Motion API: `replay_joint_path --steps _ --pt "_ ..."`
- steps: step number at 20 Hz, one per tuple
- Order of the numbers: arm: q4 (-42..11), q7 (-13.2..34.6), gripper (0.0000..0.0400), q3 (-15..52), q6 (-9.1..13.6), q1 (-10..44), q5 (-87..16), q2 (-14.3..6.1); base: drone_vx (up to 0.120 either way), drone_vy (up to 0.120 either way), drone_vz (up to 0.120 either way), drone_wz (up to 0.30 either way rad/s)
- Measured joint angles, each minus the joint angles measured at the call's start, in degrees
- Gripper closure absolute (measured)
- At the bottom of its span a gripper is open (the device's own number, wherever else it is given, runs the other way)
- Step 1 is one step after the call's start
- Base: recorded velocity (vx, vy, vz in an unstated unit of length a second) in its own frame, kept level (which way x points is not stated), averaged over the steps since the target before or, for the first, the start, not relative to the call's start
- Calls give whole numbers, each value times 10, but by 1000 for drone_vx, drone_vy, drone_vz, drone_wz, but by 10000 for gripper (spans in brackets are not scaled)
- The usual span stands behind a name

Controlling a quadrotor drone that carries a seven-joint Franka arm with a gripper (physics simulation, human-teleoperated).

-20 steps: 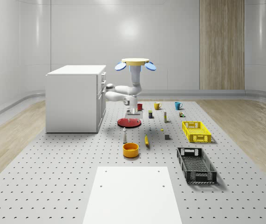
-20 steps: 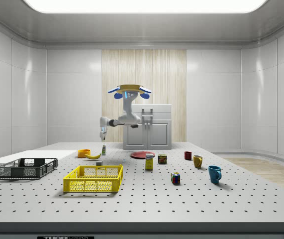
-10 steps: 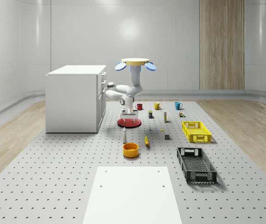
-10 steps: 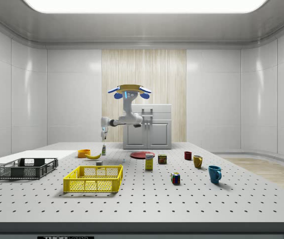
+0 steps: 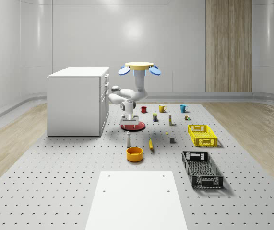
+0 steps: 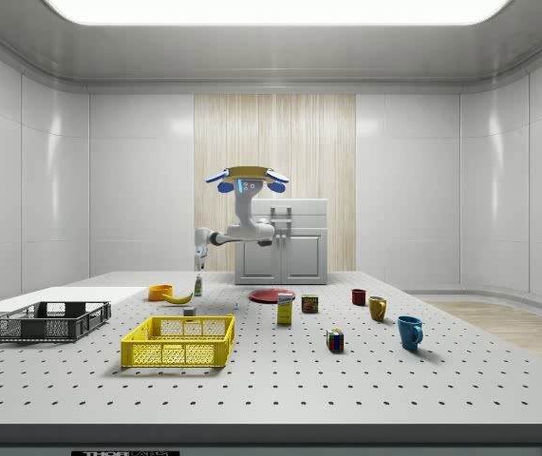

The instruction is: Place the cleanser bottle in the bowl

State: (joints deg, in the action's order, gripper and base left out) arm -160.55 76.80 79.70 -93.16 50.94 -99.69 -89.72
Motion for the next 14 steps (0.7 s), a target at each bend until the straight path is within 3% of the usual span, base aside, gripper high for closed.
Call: replay_joint_path --steps 14 --pt "36 -9 0 -52 -31 22 -44 -6 0 0 0 0"
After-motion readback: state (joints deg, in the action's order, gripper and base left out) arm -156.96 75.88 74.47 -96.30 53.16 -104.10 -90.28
